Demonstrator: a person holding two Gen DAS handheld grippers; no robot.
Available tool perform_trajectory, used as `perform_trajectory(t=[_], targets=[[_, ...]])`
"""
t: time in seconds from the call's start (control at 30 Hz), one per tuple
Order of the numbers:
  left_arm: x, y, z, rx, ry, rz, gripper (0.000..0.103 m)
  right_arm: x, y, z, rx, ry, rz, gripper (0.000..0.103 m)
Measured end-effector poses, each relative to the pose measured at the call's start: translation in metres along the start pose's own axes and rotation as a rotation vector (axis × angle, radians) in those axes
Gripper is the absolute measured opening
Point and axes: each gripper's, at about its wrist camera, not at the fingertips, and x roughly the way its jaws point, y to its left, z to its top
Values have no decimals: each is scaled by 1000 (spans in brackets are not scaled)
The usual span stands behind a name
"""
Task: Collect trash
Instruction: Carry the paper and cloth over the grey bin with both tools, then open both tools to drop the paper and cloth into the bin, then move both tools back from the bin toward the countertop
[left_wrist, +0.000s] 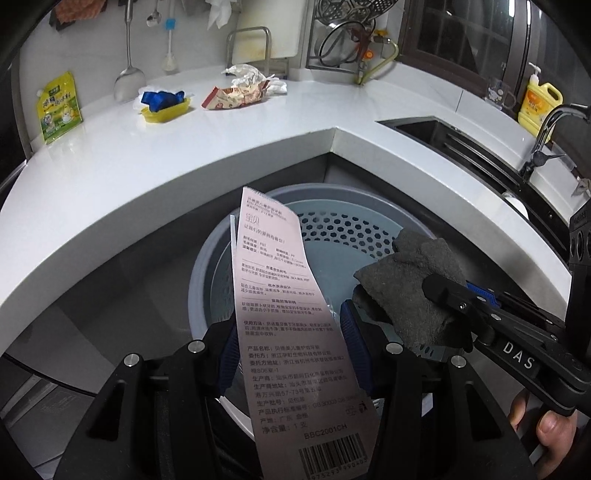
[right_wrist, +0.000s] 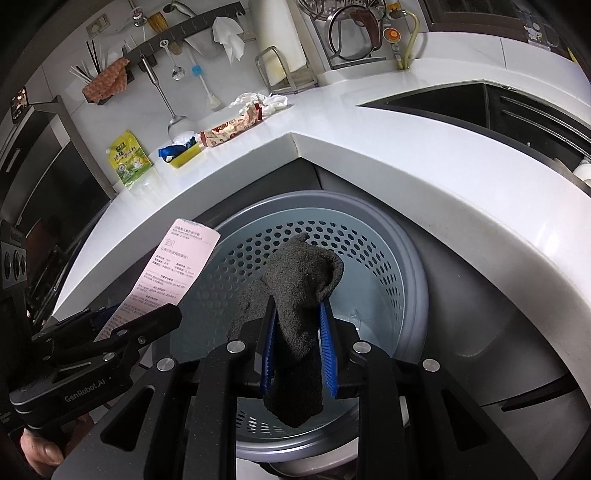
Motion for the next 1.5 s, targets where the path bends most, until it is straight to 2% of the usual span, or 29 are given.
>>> perform_trajectory(t=[0.4, 0.5, 0.53, 0.57, 0.9, 1.07, 1.2, 1.5], targets=[[9, 6, -1, -30, 35, -16, 50, 8, -1, 0, 1, 20, -14, 23], [10, 7, -2, -38, 38, -15, 58, 8, -3, 0, 6, 15, -14, 35], [9, 7, -2, -39, 37, -14, 63, 7, -3, 0, 7, 9, -16, 46], [9, 8, -2, -41, 35, -12, 65, 5, -3, 0, 8, -3, -17, 51], [6, 19, -1, -71, 16, 16, 78, -1, -5, -1, 7, -27, -28, 57], [-3, 30, 1, -100, -18, 43, 86, -7, 0, 0, -13, -57, -39, 69], [-11, 39, 5, -117, -46, 63, 91, -10, 3, 2, -30, -75, -45, 73], [-29, 58, 16, -139, -118, 110, 95, -15, 15, 9, -66, -109, -76, 79]])
